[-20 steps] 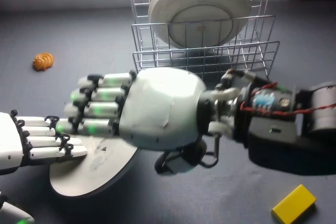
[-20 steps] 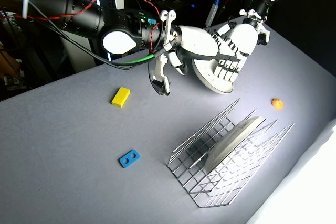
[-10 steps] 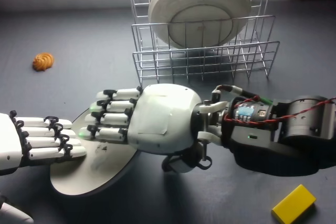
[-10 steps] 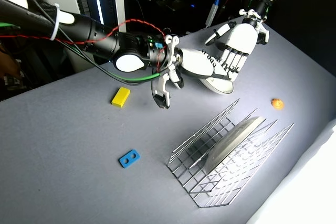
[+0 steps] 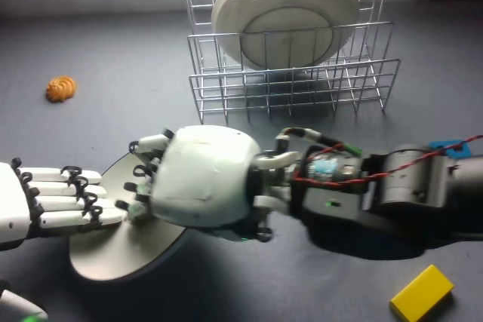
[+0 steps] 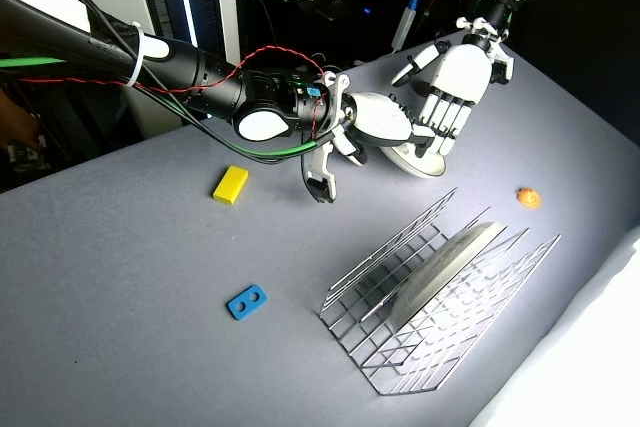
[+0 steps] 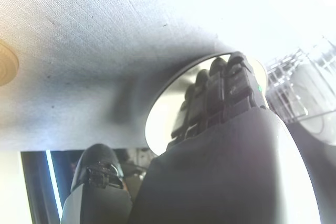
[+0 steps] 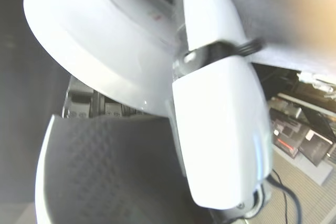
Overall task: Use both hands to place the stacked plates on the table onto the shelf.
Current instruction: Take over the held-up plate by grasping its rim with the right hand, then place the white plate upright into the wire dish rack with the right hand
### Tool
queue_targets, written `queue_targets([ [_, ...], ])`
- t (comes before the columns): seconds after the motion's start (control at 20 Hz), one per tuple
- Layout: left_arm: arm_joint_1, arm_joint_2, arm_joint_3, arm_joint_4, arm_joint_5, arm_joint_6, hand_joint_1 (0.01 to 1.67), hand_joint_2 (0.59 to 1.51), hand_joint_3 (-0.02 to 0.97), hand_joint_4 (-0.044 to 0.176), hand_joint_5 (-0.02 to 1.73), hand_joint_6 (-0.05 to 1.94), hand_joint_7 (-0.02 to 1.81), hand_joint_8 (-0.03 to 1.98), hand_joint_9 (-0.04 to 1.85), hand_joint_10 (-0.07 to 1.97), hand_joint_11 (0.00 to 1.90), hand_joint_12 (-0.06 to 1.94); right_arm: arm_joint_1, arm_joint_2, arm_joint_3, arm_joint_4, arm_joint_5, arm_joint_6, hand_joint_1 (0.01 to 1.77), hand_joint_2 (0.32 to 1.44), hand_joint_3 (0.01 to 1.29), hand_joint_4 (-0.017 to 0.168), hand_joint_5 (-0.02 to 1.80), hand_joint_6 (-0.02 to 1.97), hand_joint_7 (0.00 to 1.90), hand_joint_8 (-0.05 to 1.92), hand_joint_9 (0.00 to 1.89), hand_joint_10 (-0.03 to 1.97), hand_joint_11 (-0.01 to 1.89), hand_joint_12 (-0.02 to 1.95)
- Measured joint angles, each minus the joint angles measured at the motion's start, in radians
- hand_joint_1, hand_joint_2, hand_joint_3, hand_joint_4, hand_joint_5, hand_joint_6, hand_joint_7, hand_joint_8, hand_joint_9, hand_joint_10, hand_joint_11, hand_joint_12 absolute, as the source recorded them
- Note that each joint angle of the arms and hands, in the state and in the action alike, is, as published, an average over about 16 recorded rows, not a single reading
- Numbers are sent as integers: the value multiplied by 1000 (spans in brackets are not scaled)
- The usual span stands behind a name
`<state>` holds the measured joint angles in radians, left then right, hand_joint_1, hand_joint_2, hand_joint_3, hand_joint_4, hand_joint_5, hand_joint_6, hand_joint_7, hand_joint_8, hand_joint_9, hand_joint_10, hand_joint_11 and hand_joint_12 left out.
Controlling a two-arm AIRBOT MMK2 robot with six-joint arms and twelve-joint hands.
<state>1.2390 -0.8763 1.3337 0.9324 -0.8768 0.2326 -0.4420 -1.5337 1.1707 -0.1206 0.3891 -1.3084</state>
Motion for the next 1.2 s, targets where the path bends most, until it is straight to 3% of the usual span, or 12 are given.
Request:
queue_targets([
  [0.15, -7, 0, 2, -14, 2, -1, 21, 1100, 19, -7, 7, -33, 48, 17, 33, 6, 15, -30, 5, -10, 4, 1, 13, -1, 1327, 1020, 10, 4, 611, 360, 620, 364, 616, 432, 317, 1382],
  [0.35, -40, 6, 7, -50, 11, -2, 22, 1100, 19, -3, 18, -22, 49, 17, 35, 6, 19, -13, 11, -17, 5, 4, 27, -1, 1329, 1021, 10, 3, 711, 526, 764, 537, 793, 588, 461, 1529],
  [0.55, -94, 22, 14, -97, 23, -2, 23, 1103, 19, -1, 27, -9, 46, 18, 34, 6, 20, -1, 14, -17, 4, 5, 34, -2, 1306, 999, 10, 3, 746, 673, 816, 692, 872, 720, 562, 1598],
  [0.8, -190, 53, 23, -147, 66, -2, 23, 1098, 19, 4, 42, 6, 46, 18, 34, 8, 26, 15, 24, 2, -16, 6, 27, -2, 1289, 978, 10, 0, 773, 711, 859, 726, 906, 866, 613, 1622],
  [1.2, -338, 108, 28, -172, 171, -2, 23, 1086, 18, 6, 53, 17, 53, 18, 42, 9, 33, 30, 80, 109, -111, 8, 2, 16, 1293, 989, 11, -2, 842, 855, 945, 825, 896, 1178, 639, 1583],
])
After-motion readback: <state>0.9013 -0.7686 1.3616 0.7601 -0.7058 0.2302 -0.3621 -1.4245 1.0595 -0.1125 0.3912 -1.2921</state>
